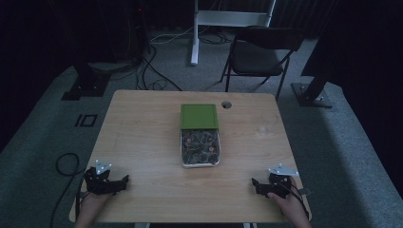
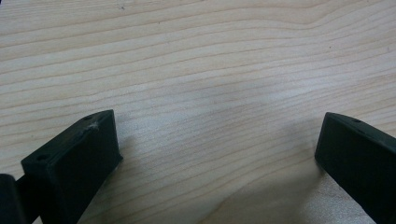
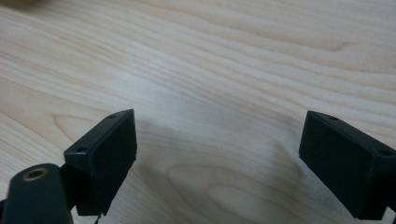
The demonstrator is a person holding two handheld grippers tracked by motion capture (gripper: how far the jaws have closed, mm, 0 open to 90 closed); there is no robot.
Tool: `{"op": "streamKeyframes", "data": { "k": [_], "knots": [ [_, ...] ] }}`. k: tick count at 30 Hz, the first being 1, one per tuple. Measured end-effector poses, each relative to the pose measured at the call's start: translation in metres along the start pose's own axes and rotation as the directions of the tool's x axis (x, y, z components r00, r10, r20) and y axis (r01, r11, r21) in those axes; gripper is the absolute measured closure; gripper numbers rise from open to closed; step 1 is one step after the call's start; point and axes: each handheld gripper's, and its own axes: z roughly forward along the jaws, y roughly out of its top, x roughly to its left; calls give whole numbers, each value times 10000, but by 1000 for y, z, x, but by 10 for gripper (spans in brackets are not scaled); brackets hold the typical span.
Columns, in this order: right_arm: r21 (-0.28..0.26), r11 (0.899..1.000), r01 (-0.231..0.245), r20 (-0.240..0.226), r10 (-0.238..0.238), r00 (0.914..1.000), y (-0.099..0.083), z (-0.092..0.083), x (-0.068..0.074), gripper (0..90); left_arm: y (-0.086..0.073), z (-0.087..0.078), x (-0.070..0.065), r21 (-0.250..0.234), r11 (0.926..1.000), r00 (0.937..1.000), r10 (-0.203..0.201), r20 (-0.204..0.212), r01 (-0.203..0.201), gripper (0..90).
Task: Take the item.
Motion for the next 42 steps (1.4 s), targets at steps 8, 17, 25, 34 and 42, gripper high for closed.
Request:
{"op": "streamKeyframes", "data": {
  "k": [8, 17, 25, 34, 42],
  "knots": [
    [-305, 9994, 187, -119, -191, 9997, 11, -6, 3, 114, 0, 0, 0, 1, 10000, 10000, -1, 0, 1, 2],
    [-631, 9978, 215, -360, -239, 9991, 22, -12, 8, 118, 0, 0, 0, 0, 10000, 10000, 0, 2, 0, 2],
    [-932, 9953, 268, -477, -313, 9984, 34, -13, 15, 141, 0, 0, 0, 1, 10000, 10000, 1, 1, -1, 2],
    [-1207, 9910, 583, -754, -677, 9949, 52, -15, 28, 141, 0, 0, 0, 0, 10000, 10000, 0, 2, 0, 2],
    [-1310, 9891, 666, -1019, -803, 9916, 64, -15, 37, 141, 0, 0, 0, -19, 10000, 10000, -26, 2, 26, 2]
  ]
}}
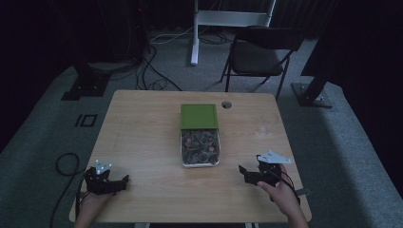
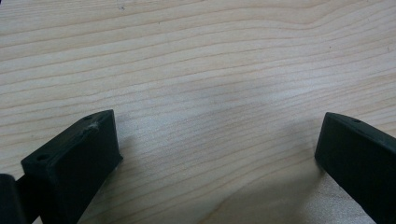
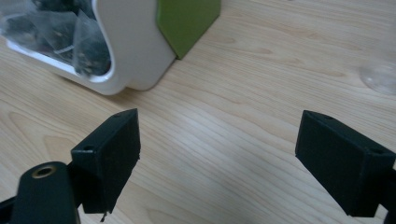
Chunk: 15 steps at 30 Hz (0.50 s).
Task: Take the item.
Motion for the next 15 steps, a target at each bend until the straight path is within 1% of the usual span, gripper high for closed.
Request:
{"op": "streamKeyframes", "data": {
  "k": [3, 9, 12, 15],
  "knots": [
    [-44, 10000, 0, -50, 0, 10000, 3, 0, 2, 141, 0, 0, 0, 4, 10000, 10000, 8, 0, -8, 2],
    [-191, 9997, 152, -228, -156, 9996, 14, 2, 10, 141, 0, 0, 0, 2, 10000, 10000, 7, 0, -7, 2],
    [-213, 9996, 181, -274, -187, 9995, 15, 2, 11, 141, 0, 0, 0, 4, 10000, 10000, 8, -1, -8, 2],
    [-308, 9990, 309, -358, -320, 9988, 23, 3, 16, 141, 0, 0, 0, 8, 10000, 10000, 8, 2, -8, 2]
  ]
}}
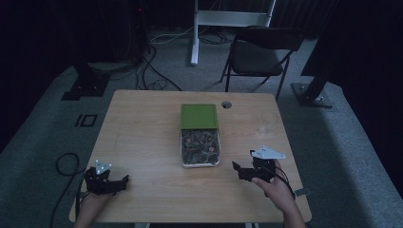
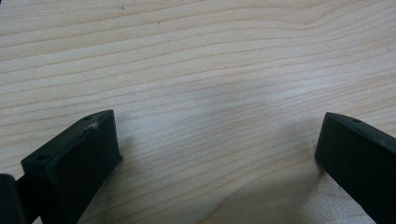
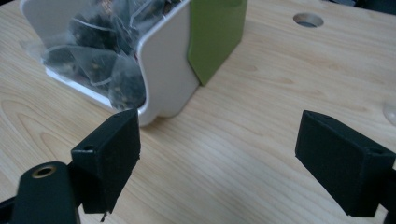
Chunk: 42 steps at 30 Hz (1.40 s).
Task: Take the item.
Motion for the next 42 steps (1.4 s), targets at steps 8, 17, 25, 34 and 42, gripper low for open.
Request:
{"op": "streamKeyframes", "data": {
  "k": [8, 17, 25, 34, 42],
  "knots": [
    [-175, 9996, 235, -309, -240, 9992, 15, 5, 11, 141, 0, 0, 0, -1, 10000, 10000, -1, -1, 1, 2],
    [-330, 9985, 445, -763, -469, 9960, 32, 11, 25, 142, 0, 0, 0, 14, 10000, 10000, 4, -2, -4, 2],
    [-526, 9965, 651, -1117, -706, 9912, 48, 18, 38, 142, 0, 0, 0, 12, 10000, 10000, 0, -2, 0, 2],
    [-503, 9951, 855, -1492, -922, 9845, 59, 31, 54, 143, 0, 0, 0, -9, 10000, 10000, -25, -3, 25, 2],
    [-428, 9947, 936, -1715, -996, 9801, 66, 45, 65, 146, 0, 0, 0, 6, 10000, 10000, -2, 0, 2, 2]
  ]
}}
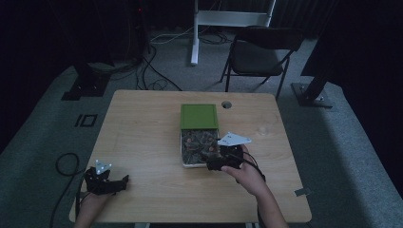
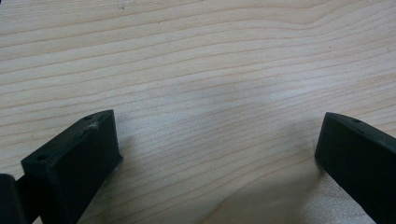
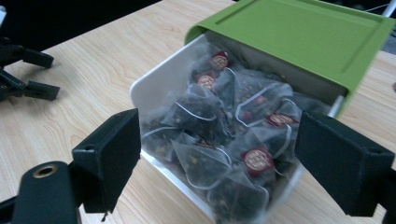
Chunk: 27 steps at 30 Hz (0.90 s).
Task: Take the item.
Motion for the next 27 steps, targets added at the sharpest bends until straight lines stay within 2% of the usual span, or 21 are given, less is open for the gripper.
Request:
{"op": "streamKeyframes", "data": {
  "k": [11, 19, 22, 27],
  "knots": [
    [89, 10000, 34, -307, -31, 9995, 5, 18, 7, 148, 0, 0, 0, 5, 10000, 10000, 7, -2, -7, 2],
    [197, 9998, 47, -302, -41, 9995, 7, 32, 10, 179, 0, 0, 0, 1, 10000, 10000, 4, -2, -4, 2],
    [247, 9997, 45, -280, -38, 9996, 7, 38, 12, 211, 0, 0, 0, 1, 10000, 10000, 3, -4, -3, 2],
    [326, 9994, 77, -116, -74, 9999, 6, 47, 14, 344, 0, 0, 0, 8, 10000, 10000, 7, 2, -7, 2]
  ]
}}
